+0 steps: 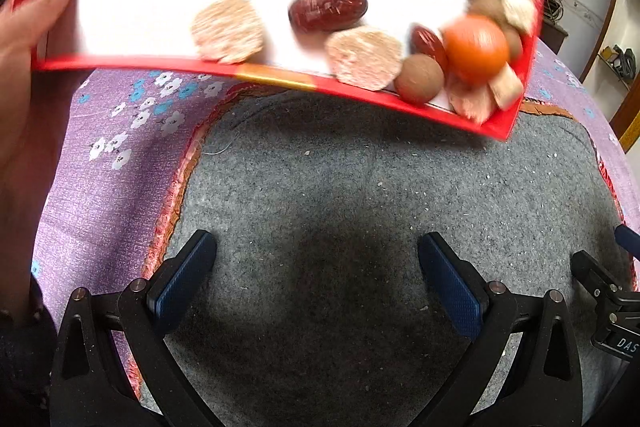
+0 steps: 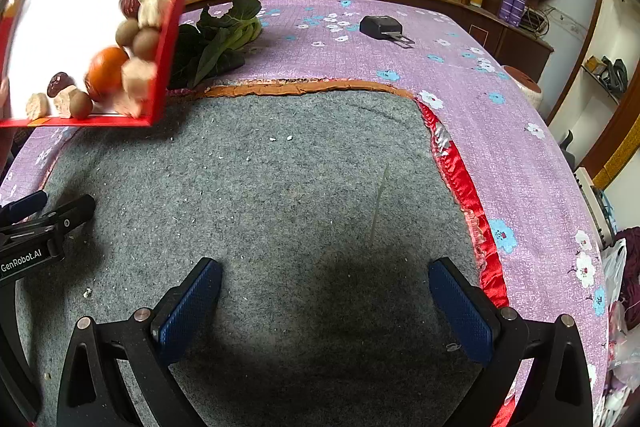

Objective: Organize fruits

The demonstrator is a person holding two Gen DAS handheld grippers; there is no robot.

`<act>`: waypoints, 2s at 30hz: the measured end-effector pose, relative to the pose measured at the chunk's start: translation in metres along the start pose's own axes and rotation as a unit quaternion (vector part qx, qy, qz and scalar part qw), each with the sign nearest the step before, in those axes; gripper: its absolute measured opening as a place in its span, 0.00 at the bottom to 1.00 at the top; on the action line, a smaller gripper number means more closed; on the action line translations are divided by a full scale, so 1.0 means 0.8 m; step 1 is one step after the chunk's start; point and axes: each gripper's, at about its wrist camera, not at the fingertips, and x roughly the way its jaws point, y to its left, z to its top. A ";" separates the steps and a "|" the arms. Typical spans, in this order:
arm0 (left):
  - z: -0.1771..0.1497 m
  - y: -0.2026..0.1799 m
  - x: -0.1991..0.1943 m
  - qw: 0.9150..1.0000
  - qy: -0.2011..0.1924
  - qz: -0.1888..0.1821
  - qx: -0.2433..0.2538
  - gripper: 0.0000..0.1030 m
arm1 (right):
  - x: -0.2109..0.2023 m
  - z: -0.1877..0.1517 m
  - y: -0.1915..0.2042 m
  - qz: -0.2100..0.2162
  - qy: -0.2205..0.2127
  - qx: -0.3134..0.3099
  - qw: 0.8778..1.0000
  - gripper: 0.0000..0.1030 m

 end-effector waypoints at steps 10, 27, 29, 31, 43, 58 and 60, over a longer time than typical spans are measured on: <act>0.000 0.001 0.001 1.000 0.000 0.000 0.000 1.00 | 0.000 0.000 0.000 0.000 0.001 0.000 1.000 1.00; -0.001 0.002 0.001 1.000 0.000 -0.001 0.000 1.00 | -0.001 0.000 0.000 0.000 0.000 0.000 1.000 1.00; -0.001 0.002 0.001 1.000 0.000 -0.001 0.000 1.00 | -0.001 0.000 0.000 0.000 0.000 0.000 1.000 1.00; -0.001 0.002 0.001 1.000 0.000 -0.001 0.000 1.00 | -0.001 0.000 0.000 0.000 0.000 0.000 1.000 1.00; 0.001 0.002 -0.001 1.000 0.000 -0.001 -0.001 1.00 | -0.001 0.000 0.000 0.000 0.000 0.000 1.000 1.00; 0.001 0.002 -0.001 1.000 0.000 -0.001 -0.001 1.00 | 0.000 -0.001 0.000 0.000 0.001 0.000 1.000 1.00; 0.001 0.002 -0.001 1.000 0.000 -0.001 -0.001 1.00 | -0.001 0.000 0.000 0.000 0.001 0.000 1.000 1.00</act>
